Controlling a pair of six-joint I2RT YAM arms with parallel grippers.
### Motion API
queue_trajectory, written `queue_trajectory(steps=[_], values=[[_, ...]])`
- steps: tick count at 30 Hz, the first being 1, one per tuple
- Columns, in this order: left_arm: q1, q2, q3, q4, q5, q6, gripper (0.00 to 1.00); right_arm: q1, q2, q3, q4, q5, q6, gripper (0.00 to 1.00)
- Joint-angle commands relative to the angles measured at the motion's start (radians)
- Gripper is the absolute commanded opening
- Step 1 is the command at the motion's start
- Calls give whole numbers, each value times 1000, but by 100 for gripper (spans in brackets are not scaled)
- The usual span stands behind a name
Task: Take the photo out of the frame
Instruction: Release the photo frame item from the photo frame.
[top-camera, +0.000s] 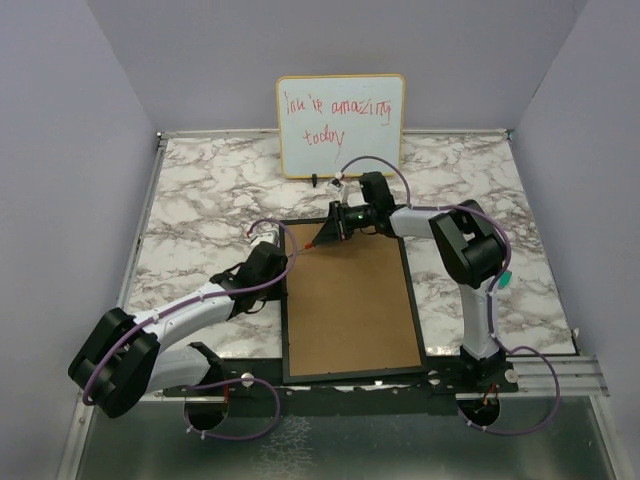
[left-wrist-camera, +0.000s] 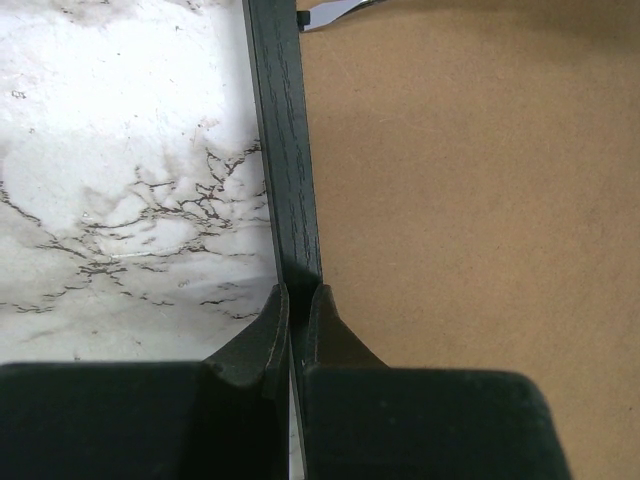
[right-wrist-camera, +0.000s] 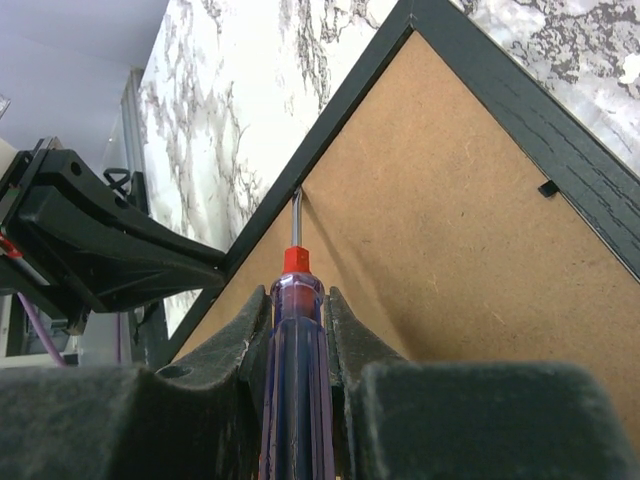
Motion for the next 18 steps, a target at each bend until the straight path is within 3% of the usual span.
queue_trajectory(steps=[1,12,18], values=[[-21,32,-36,-54,123,18,0,91,4,55,-159,211,-72,1],[-22,31,-38,-54,120,17,0,134,-23,193,-376,378,-126,1],[-21,9,-44,-57,100,7,0,168,-24,228,-394,391,-113,1]])
